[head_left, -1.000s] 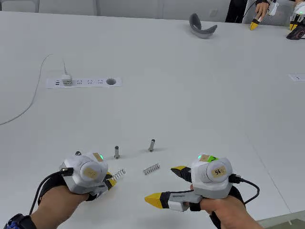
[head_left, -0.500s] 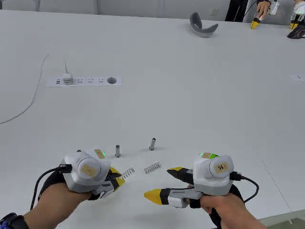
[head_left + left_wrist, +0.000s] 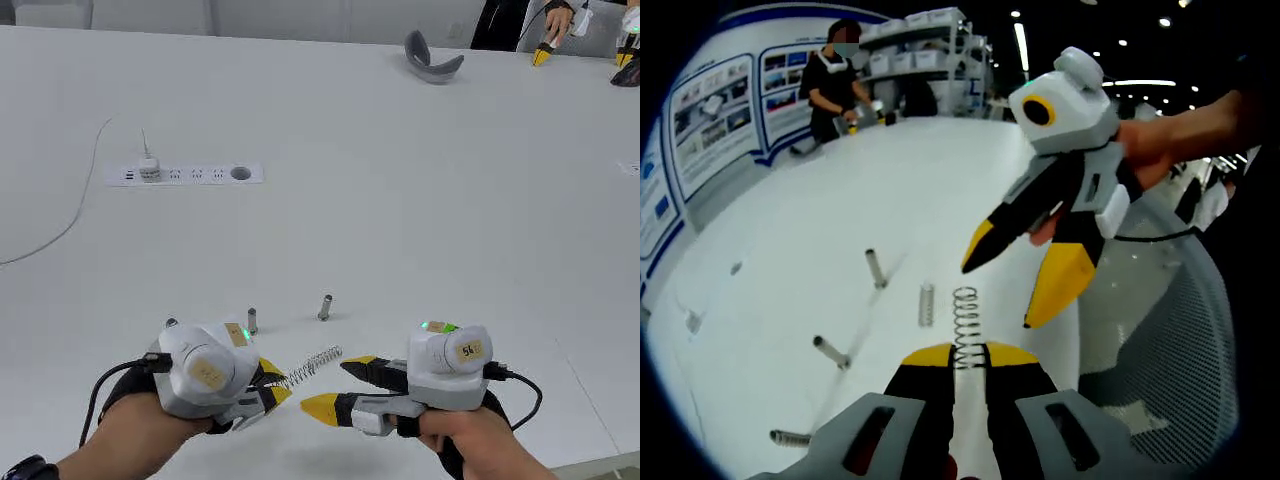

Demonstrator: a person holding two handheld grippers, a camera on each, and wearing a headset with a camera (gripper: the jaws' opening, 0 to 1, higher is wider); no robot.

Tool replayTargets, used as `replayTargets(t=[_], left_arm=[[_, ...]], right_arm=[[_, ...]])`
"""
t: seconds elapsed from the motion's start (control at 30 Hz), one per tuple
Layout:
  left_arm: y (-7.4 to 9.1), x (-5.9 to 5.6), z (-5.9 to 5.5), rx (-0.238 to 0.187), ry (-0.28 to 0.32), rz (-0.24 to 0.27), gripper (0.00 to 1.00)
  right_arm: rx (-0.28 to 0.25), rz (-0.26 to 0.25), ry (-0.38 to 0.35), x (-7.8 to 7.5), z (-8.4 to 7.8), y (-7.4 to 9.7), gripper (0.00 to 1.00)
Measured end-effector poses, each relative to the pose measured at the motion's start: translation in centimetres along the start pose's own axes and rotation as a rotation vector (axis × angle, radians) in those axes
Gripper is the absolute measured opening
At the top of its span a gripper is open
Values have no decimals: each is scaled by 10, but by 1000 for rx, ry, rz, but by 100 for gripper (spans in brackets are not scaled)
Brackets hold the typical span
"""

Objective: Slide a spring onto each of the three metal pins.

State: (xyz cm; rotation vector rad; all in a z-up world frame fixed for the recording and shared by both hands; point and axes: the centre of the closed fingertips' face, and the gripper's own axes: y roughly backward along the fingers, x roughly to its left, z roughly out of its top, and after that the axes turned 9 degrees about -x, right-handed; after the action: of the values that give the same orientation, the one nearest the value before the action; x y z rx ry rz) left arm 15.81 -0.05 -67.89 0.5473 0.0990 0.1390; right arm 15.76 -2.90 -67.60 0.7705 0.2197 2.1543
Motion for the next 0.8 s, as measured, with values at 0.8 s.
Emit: replayTargets(t=[0.8], left_arm=[[-7,-19,10,-3,-73,-72,10]], right_arm=[[-69,81,-223,15,3,1,23]])
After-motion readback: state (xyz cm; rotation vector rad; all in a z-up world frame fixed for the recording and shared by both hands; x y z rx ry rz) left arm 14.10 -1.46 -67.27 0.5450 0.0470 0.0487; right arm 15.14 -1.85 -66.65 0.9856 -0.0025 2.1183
